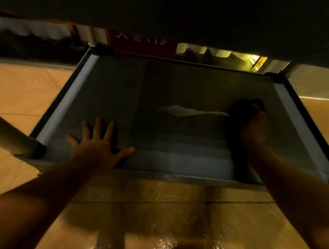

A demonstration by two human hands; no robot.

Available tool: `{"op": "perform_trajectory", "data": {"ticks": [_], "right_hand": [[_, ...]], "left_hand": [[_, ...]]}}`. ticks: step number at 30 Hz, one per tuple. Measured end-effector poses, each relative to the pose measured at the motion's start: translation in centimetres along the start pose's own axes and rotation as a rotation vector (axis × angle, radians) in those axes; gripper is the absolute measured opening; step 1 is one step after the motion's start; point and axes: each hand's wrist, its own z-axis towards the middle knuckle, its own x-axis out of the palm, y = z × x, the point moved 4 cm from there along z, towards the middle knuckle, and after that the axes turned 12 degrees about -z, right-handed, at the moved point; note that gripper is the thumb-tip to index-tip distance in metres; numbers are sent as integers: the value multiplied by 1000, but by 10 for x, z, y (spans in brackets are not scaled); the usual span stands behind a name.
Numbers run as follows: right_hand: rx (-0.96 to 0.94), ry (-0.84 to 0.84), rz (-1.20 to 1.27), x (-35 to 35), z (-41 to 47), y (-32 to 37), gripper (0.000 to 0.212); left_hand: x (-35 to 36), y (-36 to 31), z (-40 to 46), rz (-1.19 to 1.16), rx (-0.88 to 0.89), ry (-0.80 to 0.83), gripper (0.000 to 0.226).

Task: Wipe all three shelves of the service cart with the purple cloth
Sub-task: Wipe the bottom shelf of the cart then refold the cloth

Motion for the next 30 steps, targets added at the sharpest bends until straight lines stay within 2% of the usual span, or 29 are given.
{"op": "perform_trajectory", "data": {"ticks": [4, 6, 11, 13, 15, 17, 19, 22, 30], "right_hand": [[-10, 22, 34, 11, -6, 28, 50], [-78, 38, 3, 19, -22, 62, 47], [-571, 227, -82, 54, -63, 160, 61], [-563, 183, -127, 47, -42, 147, 55], [-465, 64, -210, 35, -21, 114, 51], [-304, 45, -88, 33, -20, 94, 51], [-231, 30, 71, 47, -31, 109, 49], [-306, 69, 159, 63, -57, 156, 51], [-524, 362, 213, 71, -135, 222, 58]], "left_hand": [[4, 5, 2, -10, 26, -32, 122], [7, 7, 1, 4, 27, -24, 119], [-7, 13, -8, -56, 83, 10, 121], [-17, 31, -19, -68, 130, -13, 119], [-18, 54, -37, -7, 83, -51, 117], [-11, 66, -49, 2, 30, -101, 120], [-5, 66, -49, -14, 34, -130, 119], [-6, 69, -44, -61, 13, -113, 116], [-7, 66, -46, -71, 10, -75, 122]]}}
